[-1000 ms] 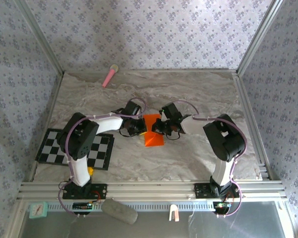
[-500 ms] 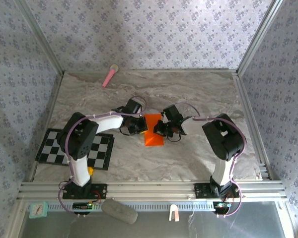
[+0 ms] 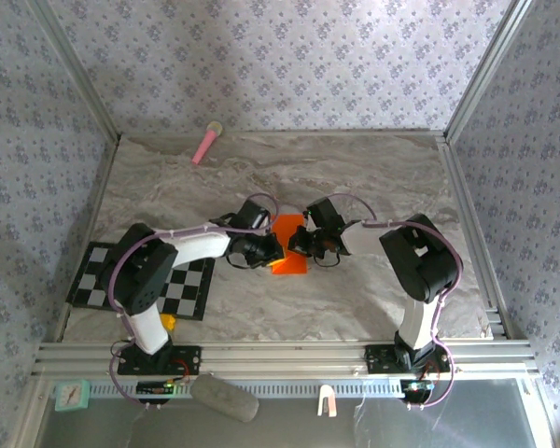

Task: Fold a paper plane with a square sheet of paper (pick it up from the middle)
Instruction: Fold the triangle a second time at the center of the table.

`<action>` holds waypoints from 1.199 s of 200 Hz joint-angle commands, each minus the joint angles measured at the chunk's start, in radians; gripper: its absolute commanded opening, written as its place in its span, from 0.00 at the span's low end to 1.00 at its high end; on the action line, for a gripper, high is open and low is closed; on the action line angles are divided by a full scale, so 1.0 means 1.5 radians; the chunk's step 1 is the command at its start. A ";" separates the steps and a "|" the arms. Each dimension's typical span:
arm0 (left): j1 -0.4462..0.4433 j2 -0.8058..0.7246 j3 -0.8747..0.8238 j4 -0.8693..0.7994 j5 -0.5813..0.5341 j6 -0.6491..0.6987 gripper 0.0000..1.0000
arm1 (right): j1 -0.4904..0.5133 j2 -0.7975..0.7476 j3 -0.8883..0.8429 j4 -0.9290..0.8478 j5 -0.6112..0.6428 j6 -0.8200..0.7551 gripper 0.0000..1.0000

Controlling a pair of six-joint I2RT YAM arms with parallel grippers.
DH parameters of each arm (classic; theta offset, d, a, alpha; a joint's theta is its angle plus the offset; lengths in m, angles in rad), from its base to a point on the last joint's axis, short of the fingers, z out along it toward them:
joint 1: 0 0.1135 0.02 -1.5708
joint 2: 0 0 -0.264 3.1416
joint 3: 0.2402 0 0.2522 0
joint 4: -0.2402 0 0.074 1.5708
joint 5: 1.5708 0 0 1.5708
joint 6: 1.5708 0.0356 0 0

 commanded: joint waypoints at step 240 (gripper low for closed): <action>-0.019 0.038 -0.006 -0.043 -0.033 0.031 0.11 | -0.005 0.050 -0.021 -0.085 0.050 -0.001 0.01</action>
